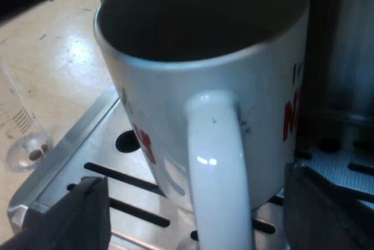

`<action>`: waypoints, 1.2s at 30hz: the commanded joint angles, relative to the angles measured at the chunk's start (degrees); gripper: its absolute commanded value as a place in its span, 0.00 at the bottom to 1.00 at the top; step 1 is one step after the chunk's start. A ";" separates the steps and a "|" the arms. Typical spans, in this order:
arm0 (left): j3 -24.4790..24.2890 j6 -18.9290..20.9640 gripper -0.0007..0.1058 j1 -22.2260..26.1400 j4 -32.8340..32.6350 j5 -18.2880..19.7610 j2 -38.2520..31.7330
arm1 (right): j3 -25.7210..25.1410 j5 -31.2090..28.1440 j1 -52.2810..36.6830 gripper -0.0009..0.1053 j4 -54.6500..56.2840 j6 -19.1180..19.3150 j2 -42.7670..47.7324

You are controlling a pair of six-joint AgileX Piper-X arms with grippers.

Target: Remove mug from coffee machine

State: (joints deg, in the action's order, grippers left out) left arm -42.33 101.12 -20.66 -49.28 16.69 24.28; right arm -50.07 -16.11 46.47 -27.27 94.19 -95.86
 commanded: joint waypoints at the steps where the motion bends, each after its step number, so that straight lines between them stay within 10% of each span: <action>1: -0.55 0.23 0.73 -0.18 0.36 0.33 -0.04 | -0.44 -0.01 -0.24 0.57 -0.92 1.32 -0.34; 15: -0.55 0.23 0.73 -0.18 0.36 0.33 -0.04 | -0.44 -0.01 -0.24 0.02 -0.82 4.91 -0.58; 36: -0.55 0.23 0.73 -0.18 0.36 0.33 -0.04 | -0.44 -0.80 -0.12 0.01 8.50 5.03 2.81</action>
State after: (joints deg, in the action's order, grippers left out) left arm -42.33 101.12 -20.66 -49.28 16.69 24.28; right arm -50.38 -16.54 46.47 -20.40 98.30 -93.57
